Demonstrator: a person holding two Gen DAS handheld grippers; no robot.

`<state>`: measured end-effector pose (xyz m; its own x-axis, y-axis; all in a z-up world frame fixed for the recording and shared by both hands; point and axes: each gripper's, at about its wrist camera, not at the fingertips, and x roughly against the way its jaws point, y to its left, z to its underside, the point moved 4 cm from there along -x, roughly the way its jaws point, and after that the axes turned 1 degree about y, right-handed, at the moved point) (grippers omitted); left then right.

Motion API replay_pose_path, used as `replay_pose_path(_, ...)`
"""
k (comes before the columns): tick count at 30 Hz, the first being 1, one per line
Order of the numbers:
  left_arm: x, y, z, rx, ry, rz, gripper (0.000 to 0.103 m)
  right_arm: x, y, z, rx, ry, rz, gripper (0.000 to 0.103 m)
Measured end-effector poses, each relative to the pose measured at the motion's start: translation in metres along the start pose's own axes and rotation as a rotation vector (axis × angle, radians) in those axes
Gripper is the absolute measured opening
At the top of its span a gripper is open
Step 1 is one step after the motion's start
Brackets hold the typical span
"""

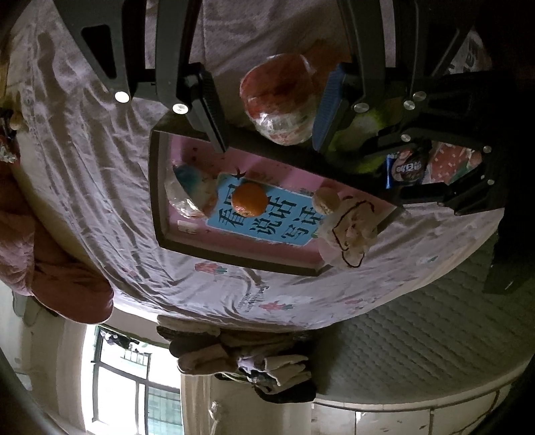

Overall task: Organize objects
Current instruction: 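Close the left tool on the green fuzzy ring while the right tool grasps the clear-wrapped red ball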

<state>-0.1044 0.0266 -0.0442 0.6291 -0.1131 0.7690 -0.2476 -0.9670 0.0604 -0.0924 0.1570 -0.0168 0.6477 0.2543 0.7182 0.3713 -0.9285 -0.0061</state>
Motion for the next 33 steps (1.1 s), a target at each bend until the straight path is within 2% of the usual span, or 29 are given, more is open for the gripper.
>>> replay_pose_path(5,0.002,-0.001,0.001,0.009,0.006,0.022,0.070,0.002,0.002,0.003,0.008,0.004,0.000,0.052)
replay_pose_path(19,0.000,-0.007,0.006,-0.019,0.027,0.014,0.070,-0.005,0.003,0.014,0.025,0.040,0.000,0.052)
replay_pose_path(33,-0.014,-0.009,0.007,-0.037,0.054,-0.025,0.070,-0.006,-0.002,0.018,0.018,0.055,-0.004,0.052)
